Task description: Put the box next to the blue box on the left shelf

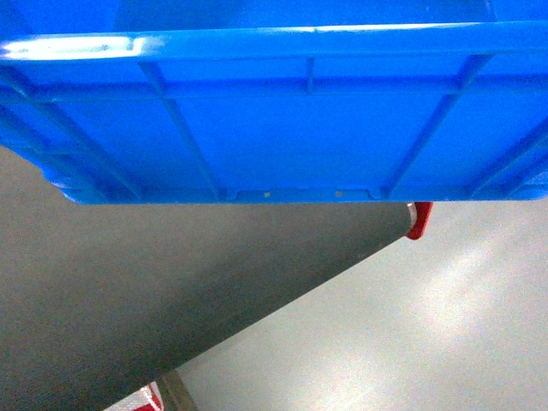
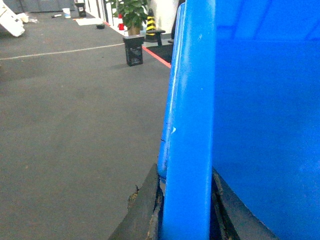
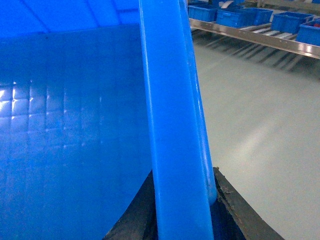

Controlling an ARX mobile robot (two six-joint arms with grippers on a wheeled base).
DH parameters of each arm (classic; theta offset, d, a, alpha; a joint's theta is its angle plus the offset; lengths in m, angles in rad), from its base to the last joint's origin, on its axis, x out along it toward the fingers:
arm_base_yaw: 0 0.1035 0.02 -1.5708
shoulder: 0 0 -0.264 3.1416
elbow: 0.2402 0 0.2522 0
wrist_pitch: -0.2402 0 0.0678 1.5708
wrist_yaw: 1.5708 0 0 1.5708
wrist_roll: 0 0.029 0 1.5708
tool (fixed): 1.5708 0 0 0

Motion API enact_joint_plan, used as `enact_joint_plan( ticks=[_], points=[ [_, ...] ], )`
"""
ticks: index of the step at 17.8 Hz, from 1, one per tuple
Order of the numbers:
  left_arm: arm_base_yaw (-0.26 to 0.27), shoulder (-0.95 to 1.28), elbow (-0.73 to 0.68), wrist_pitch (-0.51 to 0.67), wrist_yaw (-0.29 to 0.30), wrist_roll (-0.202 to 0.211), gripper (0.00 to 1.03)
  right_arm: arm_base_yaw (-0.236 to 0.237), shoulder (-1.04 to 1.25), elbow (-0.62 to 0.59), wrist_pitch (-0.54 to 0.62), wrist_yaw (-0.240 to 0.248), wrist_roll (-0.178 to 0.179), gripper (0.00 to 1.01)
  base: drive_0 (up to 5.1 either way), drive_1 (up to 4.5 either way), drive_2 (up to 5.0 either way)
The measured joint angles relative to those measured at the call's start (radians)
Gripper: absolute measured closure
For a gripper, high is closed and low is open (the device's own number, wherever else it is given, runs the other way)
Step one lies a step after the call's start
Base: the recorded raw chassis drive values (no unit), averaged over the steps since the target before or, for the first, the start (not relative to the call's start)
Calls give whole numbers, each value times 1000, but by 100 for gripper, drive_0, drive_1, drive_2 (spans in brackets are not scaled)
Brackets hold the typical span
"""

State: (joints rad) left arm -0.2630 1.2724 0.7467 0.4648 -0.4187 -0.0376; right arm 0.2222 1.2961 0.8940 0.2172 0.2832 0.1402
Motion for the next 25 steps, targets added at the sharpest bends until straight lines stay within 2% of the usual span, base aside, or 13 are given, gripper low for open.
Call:
enact_joint_plan(
  ticks=[25],
  points=[
    [0,0,0,2,2,1,88,0,0,0,2,0,-3,80,-160,-160,-160]
  ],
)
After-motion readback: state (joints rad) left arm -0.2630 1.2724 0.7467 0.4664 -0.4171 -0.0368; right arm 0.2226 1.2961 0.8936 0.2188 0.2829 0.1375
